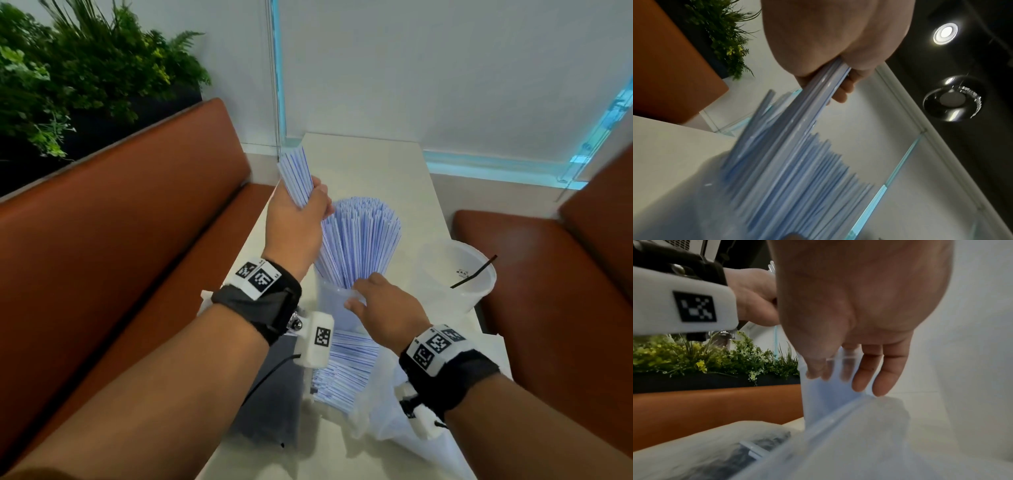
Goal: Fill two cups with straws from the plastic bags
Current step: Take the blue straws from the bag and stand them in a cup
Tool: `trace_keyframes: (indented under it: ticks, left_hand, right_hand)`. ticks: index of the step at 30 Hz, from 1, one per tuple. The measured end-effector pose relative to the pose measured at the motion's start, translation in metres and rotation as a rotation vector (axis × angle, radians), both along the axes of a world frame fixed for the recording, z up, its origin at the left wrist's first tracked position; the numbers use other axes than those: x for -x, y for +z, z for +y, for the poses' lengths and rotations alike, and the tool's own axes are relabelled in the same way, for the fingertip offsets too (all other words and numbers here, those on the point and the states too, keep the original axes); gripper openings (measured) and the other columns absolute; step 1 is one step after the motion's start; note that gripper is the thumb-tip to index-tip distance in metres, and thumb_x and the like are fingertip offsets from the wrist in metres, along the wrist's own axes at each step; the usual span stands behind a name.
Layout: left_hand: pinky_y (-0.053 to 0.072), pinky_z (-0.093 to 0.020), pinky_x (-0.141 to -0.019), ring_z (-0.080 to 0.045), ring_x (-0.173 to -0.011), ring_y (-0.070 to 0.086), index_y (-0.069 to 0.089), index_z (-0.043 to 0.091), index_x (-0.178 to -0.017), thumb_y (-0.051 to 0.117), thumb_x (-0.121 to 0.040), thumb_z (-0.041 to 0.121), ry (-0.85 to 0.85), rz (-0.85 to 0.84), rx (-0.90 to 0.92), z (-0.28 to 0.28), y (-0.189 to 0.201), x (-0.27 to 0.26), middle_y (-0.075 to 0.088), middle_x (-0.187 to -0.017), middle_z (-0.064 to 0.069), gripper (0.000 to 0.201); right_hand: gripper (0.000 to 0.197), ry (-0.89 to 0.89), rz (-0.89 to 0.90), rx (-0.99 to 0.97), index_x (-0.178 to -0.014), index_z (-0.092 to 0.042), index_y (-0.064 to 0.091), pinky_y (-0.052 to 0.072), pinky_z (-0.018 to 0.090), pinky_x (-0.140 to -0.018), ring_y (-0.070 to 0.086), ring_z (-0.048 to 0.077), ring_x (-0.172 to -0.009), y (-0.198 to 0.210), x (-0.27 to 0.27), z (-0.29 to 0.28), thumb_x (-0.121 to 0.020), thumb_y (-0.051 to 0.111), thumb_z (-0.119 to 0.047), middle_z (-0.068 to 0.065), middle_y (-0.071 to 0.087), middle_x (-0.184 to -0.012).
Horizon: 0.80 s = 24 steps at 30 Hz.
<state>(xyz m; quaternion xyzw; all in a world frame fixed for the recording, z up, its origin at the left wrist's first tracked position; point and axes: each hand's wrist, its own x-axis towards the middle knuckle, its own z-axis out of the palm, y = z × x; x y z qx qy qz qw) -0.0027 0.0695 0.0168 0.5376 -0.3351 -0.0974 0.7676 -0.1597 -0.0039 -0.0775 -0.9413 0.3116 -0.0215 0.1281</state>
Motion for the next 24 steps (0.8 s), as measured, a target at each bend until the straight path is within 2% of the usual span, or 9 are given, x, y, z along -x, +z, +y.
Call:
trace_keyframes:
  ticks: [3, 5, 7, 9, 11, 14, 17, 20, 24]
  left_hand:
    - [0.045, -0.019, -0.069, -0.006, -0.075, 0.061, 0.058, 0.026, -0.086, 0.065, -0.093, 0.024, 0.115, -0.167, -0.243, -0.003, -0.022, -0.01, 0.064, -0.083, 0.004, 0.01]
    - [0.041, -0.023, -0.084, -0.012, -0.095, 0.053, 0.061, 0.027, -0.089, 0.064, -0.091, 0.033, 0.216, -0.334, -0.385, -0.008, -0.034, -0.015, 0.059, -0.102, 0.0, 0.007]
    - [0.031, -0.026, -0.1, -0.016, -0.115, 0.038, 0.065, 0.023, -0.103, 0.063, -0.091, 0.039, 0.228, -0.449, -0.554, -0.013, -0.046, -0.016, 0.048, -0.123, -0.001, 0.02]
    - [0.024, -0.025, -0.108, -0.017, -0.129, 0.031, 0.063, 0.021, -0.12, 0.064, -0.091, 0.04, 0.132, -0.483, -0.673, -0.016, -0.057, -0.015, 0.039, -0.138, -0.002, 0.034]
    - [0.022, -0.025, -0.111, -0.017, -0.136, 0.029, 0.055, 0.021, -0.132, 0.066, -0.091, 0.038, 0.041, -0.493, -0.695, -0.016, -0.065, -0.015, 0.037, -0.141, -0.001, 0.046]
    - [0.033, -0.035, -0.114, -0.013, -0.134, 0.035, 0.045, 0.022, -0.139, 0.08, -0.081, 0.042, -0.01, -0.451, -0.567, -0.011, -0.061, -0.018, 0.037, -0.135, 0.003, 0.07]
    - [0.033, -0.033, -0.113, -0.012, -0.14, 0.033, 0.023, 0.036, -0.15, 0.083, -0.071, 0.058, -0.011, -0.362, -0.47, -0.009, -0.042, -0.023, 0.027, -0.153, 0.005, 0.102]
    - [0.029, -0.032, -0.116, -0.013, -0.145, 0.028, 0.021, 0.033, -0.153, 0.068, -0.08, 0.067, 0.065, -0.485, -0.443, -0.014, -0.02, -0.028, 0.025, -0.159, 0.003, 0.093]
    - [0.023, -0.034, -0.118, -0.024, -0.146, 0.032, 0.04, 0.012, -0.15, 0.047, -0.1, 0.055, 0.002, -1.0, -0.696, -0.022, -0.022, -0.021, 0.039, -0.157, -0.009, 0.066]
  right_hand:
    - [0.03, 0.025, 0.022, 0.035, -0.114, -0.019, 0.049, 0.039, 0.034, -0.067, 0.056, 0.028, -0.094, -0.005, -0.003, -0.004, -0.105, 0.039, -0.046, -0.005, 0.033, -0.101]
    - [0.03, 0.025, 0.037, 0.038, -0.115, -0.02, 0.047, 0.039, 0.035, -0.068, 0.053, 0.027, -0.093, -0.008, -0.005, -0.006, -0.105, 0.038, -0.046, -0.005, 0.032, -0.1]
    - [0.028, 0.025, 0.033, 0.031, -0.115, -0.02, 0.045, 0.039, 0.036, -0.068, 0.048, 0.025, -0.089, -0.009, -0.005, -0.006, -0.105, 0.037, -0.045, -0.005, 0.03, -0.1]
    - [0.028, 0.021, 0.029, 0.028, -0.115, -0.02, 0.045, 0.038, 0.036, -0.068, 0.042, 0.022, -0.086, -0.01, -0.004, -0.006, -0.106, 0.037, -0.045, -0.005, 0.029, -0.101]
    - [0.028, 0.021, 0.031, 0.029, -0.115, -0.02, 0.045, 0.039, 0.036, -0.069, 0.043, 0.022, -0.086, -0.01, -0.003, -0.005, -0.106, 0.036, -0.045, -0.005, 0.03, -0.102]
    - [0.028, 0.023, 0.032, 0.029, -0.114, -0.02, 0.044, 0.038, 0.036, -0.069, 0.038, 0.02, -0.084, -0.009, -0.002, -0.004, -0.106, 0.036, -0.045, -0.005, 0.029, -0.103]
    - [0.027, 0.011, 0.042, 0.023, -0.114, -0.021, 0.044, 0.037, 0.035, -0.069, 0.037, 0.019, -0.085, -0.008, -0.003, -0.004, -0.106, 0.036, -0.045, -0.006, 0.028, -0.103]
    - [0.024, 0.007, 0.026, 0.025, -0.111, -0.022, 0.043, 0.036, 0.033, -0.068, 0.038, 0.018, -0.084, -0.008, -0.004, -0.003, -0.106, 0.037, -0.044, -0.005, 0.031, -0.103]
    - [0.027, 0.022, 0.022, 0.021, -0.12, -0.021, 0.043, 0.038, 0.033, -0.069, 0.038, 0.018, -0.085, -0.006, -0.003, -0.003, -0.106, 0.036, -0.044, 0.0, 0.04, -0.114]
